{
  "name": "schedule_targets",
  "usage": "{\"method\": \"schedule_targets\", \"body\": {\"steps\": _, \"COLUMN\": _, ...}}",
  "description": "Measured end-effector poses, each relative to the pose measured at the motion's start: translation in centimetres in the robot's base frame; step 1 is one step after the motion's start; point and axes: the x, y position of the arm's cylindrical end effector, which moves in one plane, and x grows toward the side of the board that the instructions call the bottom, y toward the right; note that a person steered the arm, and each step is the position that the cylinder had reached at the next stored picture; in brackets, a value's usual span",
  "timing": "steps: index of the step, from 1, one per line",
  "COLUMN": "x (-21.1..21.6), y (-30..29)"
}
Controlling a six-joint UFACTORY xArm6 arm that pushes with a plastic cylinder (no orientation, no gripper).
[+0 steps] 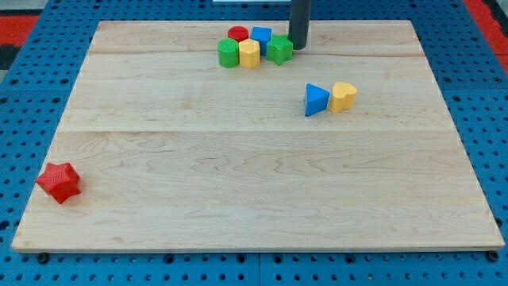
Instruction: Move the blue triangle to the centre of the board
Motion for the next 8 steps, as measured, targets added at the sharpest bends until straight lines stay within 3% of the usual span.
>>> {"method": "schedule_targets", "body": {"steps": 3, "x": 10.4, "y": 12.5}}
{"method": "schedule_targets", "body": {"steps": 6, "x": 13.6, "y": 9.5}}
{"method": "schedule_targets", "body": {"steps": 8, "x": 13.6, "y": 0.2}}
